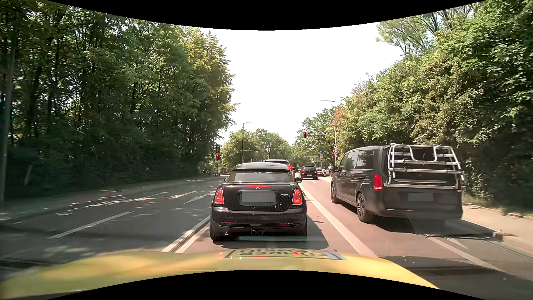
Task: Follow the waypoints while adhering to traffic rules and regulations
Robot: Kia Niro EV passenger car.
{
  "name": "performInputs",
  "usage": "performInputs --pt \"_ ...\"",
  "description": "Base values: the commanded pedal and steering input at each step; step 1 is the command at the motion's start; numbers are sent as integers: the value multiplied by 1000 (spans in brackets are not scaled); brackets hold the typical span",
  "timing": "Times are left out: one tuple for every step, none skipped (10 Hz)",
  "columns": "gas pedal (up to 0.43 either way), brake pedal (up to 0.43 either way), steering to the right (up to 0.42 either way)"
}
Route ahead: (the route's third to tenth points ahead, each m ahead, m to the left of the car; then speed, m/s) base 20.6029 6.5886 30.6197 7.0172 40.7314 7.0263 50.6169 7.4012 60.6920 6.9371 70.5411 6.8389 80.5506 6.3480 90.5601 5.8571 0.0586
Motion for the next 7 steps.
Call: performInputs --pt "0 207 10" --pt "0 207 11" --pt "0 207 10" --pt "0 213 10" --pt "0 213 10" --pt "0 213 10" --pt "0 213 11"
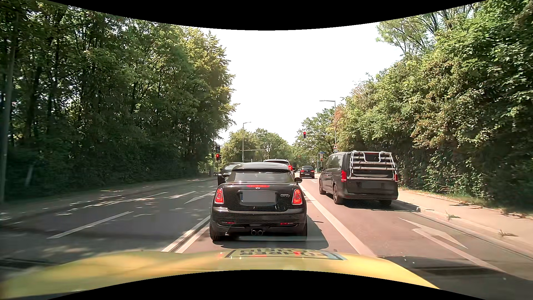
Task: Follow the waypoints while adhering to traffic rules and regulations
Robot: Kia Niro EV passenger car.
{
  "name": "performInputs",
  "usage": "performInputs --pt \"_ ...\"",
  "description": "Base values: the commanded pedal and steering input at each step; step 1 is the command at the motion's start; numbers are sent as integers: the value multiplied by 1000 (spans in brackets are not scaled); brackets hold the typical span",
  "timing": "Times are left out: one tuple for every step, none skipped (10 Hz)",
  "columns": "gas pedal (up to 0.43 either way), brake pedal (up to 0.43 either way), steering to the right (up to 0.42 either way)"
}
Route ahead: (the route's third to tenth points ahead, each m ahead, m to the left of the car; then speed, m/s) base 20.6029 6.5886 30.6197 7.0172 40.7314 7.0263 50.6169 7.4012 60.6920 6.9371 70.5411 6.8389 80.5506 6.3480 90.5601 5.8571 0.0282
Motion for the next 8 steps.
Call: performInputs --pt "0 213 11" --pt "0 213 11" --pt "0 213 10" --pt "0 213 11" --pt "0 213 10" --pt "0 226 10" --pt "0 238 10" --pt "0 244 10"
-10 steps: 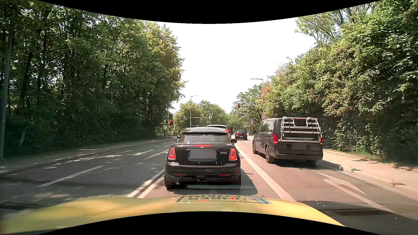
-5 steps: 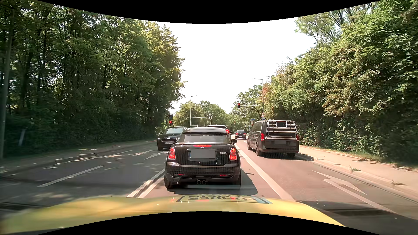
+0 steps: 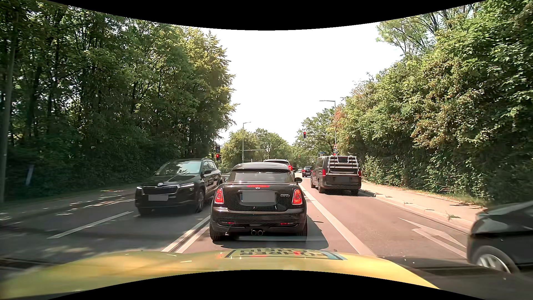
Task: Follow the waypoints while adhering to traffic rules and regulations
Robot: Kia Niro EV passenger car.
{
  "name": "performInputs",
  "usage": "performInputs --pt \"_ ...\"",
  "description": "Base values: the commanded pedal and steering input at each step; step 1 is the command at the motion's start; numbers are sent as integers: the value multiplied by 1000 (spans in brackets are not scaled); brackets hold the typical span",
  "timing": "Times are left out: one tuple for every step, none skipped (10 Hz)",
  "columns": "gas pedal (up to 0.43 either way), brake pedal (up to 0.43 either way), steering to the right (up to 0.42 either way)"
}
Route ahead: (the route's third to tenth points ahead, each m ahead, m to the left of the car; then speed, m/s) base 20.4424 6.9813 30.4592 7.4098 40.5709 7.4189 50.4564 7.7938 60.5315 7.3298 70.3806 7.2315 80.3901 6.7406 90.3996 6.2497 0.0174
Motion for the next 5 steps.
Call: performInputs --pt "0 250 11" --pt "0 250 10" --pt "0 256 10" --pt "0 250 10" --pt "0 250 10"
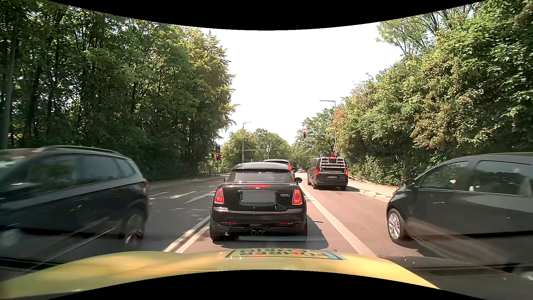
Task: Follow the waypoints while adhering to traffic rules and regulations
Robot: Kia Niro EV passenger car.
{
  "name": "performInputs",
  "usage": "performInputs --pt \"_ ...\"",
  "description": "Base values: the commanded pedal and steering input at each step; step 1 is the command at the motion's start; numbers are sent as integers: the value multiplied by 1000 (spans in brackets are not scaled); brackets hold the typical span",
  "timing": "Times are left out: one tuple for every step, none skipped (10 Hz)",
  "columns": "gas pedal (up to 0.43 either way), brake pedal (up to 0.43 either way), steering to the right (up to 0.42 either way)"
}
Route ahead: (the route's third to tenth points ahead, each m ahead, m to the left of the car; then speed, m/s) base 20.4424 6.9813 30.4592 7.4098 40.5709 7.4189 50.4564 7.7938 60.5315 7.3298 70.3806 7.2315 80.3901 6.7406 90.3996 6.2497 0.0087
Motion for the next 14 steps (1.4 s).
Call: performInputs --pt "0 250 10" --pt "0 250 11" --pt "0 256 11" --pt "0 256 11" --pt "0 250 11" --pt "0 256 11" --pt "0 256 10" --pt "0 250 10" --pt "0 250 10" --pt "0 256 10" --pt "0 256 10" --pt "0 256 10" --pt "0 256 11" --pt "0 256 10"
